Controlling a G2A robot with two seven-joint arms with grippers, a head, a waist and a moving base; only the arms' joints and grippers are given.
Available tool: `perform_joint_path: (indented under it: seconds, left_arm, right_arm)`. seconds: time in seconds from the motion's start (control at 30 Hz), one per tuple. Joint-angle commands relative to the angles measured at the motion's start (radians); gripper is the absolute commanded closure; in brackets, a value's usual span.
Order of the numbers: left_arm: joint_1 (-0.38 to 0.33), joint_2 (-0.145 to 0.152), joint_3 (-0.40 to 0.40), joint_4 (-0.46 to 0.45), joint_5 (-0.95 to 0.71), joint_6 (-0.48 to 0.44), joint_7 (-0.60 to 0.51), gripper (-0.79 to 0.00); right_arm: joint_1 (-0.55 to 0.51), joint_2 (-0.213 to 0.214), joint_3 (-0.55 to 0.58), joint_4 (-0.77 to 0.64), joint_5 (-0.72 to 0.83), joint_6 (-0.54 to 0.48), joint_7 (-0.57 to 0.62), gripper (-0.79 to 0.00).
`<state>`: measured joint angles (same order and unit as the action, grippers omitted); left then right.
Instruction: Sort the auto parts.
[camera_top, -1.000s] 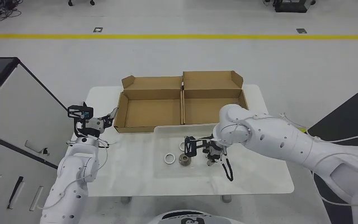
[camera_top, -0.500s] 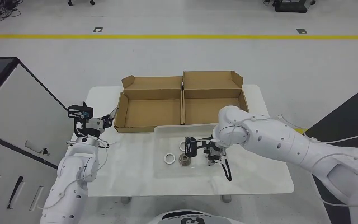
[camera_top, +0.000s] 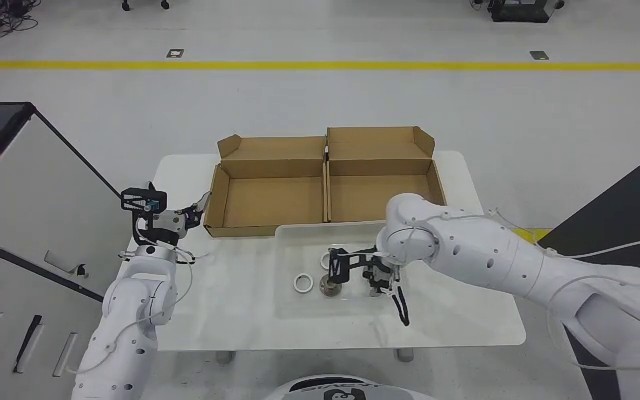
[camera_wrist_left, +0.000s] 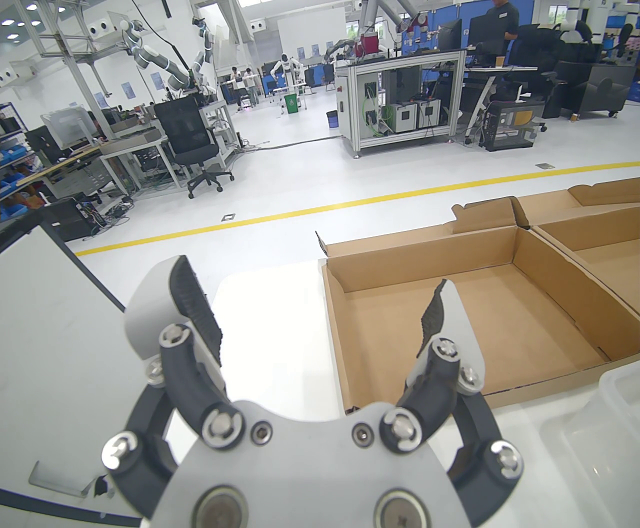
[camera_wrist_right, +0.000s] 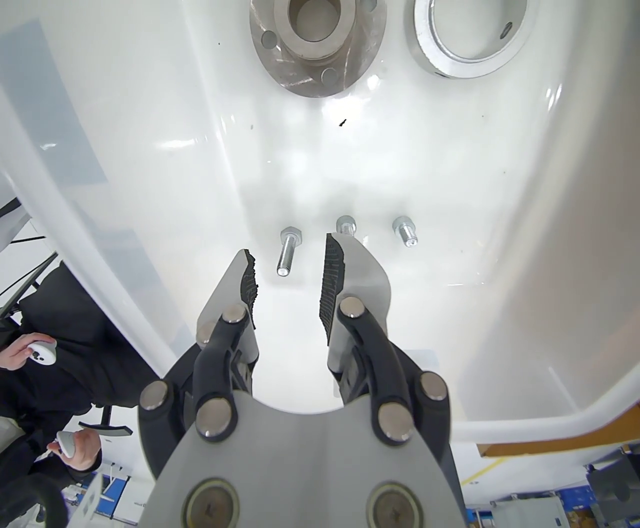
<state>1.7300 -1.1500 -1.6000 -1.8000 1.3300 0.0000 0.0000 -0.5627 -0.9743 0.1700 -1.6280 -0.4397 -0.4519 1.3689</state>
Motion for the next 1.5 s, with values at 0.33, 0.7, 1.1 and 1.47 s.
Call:
perform_joint_path:
  seconds: [0.33,0.7,1.1,1.47]
  left_arm:
    - [0.0,0.0,0.0,0.0,0.0,0.0,0.0,-0.785]
    - [0.0,0.0,0.0,0.0,0.0,0.0,0.0,-0.785]
    - [0.0,0.0,0.0,0.0,0.0,0.0,0.0,-0.785]
    - [0.0,0.0,0.0,0.0,0.0,0.0,0.0,-0.785]
  right_arm:
    - [-0.01,-0.01,0.0,0.009,-0.005,0.012,0.012,-0.283]
    - [-0.02,-0.017,0.0,0.021,-0.015,0.019,0.019,-0.274]
    - [-0.026,-0.03,0.0,0.053,-0.02,0.009,0.009,-0.259]
    - [-0.031,-0.046,0.0,0.089,-0.019,0.006,0.007,0.0]
